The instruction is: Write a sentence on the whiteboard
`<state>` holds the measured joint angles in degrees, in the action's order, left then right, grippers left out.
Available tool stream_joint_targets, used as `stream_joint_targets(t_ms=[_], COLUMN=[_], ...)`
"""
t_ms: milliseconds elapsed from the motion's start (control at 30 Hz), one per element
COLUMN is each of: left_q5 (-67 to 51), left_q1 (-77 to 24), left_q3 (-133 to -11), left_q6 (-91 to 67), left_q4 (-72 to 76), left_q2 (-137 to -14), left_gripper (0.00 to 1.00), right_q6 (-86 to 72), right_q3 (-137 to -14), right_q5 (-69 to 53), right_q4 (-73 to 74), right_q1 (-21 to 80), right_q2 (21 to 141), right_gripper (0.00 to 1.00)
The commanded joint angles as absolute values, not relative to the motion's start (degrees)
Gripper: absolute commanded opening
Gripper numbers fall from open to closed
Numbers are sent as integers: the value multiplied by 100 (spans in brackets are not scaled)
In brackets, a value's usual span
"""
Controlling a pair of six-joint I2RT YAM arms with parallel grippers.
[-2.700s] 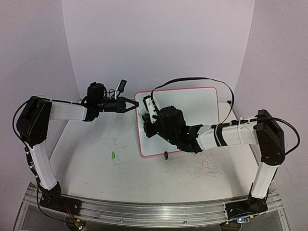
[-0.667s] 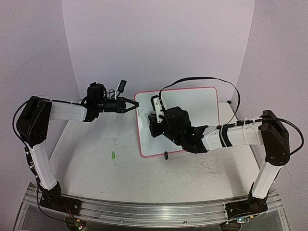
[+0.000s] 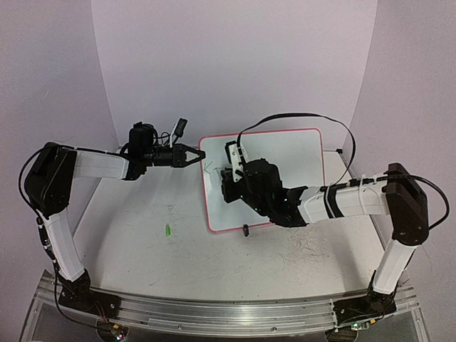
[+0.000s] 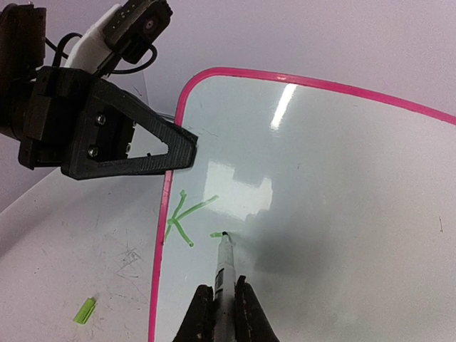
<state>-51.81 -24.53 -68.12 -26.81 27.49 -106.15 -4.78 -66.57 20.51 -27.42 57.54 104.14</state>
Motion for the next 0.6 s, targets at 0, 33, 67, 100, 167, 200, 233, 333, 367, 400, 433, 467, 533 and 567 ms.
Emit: stream_joint_targets(t_ms=[0,33,67,100,167,200,233,333,367,400,433,467,533,567], left_q5=[-5212,-5208,-5209,-5207,-5211,-5211,-5210,-5212,-5214,-5215,-5214,-5217,-5216,-5218], left_q1=[-2432,-2433,-2431,-2428,-2427,-2427,-2426,-2426,-2426,-2426,-2427,-2432,-2428,-2429], left_q3=[-6838,-6836,-6832,-6830,-6835,-6837,-6838,-6840,-6843,-6846,-6847,-6847,-6840,-6842], left_q6=[-2637,-2637,-2637,-2637,-2637,-2637,-2637,-2639,-2645,-2645,-2646,-2649,-2645,-2641], left_q4=[2918,2922,2922,2920,2921,2919,2920,2926,2927,2926,2925,2926,2927,2927], left_q2=[-10349,-10349,-10347,-10345,-10345,-10345,-10345,-10353,-10354,-10354,-10352,-10348,-10339,-10336], left_gripper=[0,0,0,0,0,0,0,0,0,0,0,0,0,0], right_q6=[-576,-566,-553,-542,-515,-502,-489,-469,-466,-466,-467,-470,-478,-481], right_q3=[-6733,-6778,-6821,-6857,-6919,-6934,-6941,-6949,-6952,-6952,-6951,-6948,-6937,-6930], right_q5=[2339,2319,2294,2265,2196,2155,2121,2064,2039,2016,1992,1973,1918,1880], right_q4=[-2672,-2674,-2677,-2680,-2680,-2686,-2688,-2696,-2696,-2698,-2698,-2697,-2695,-2696], right_q1=[5622,5621,5623,5625,5625,5625,5625,5622,5625,5624,5624,5624,5633,5633], right_q2=[10422,10444,10470,10496,10531,10538,10544,10554,10557,10563,10574,10582,10590,10595], right_gripper=[0,0,0,0,0,0,0,0,0,0,0,0,0,0])
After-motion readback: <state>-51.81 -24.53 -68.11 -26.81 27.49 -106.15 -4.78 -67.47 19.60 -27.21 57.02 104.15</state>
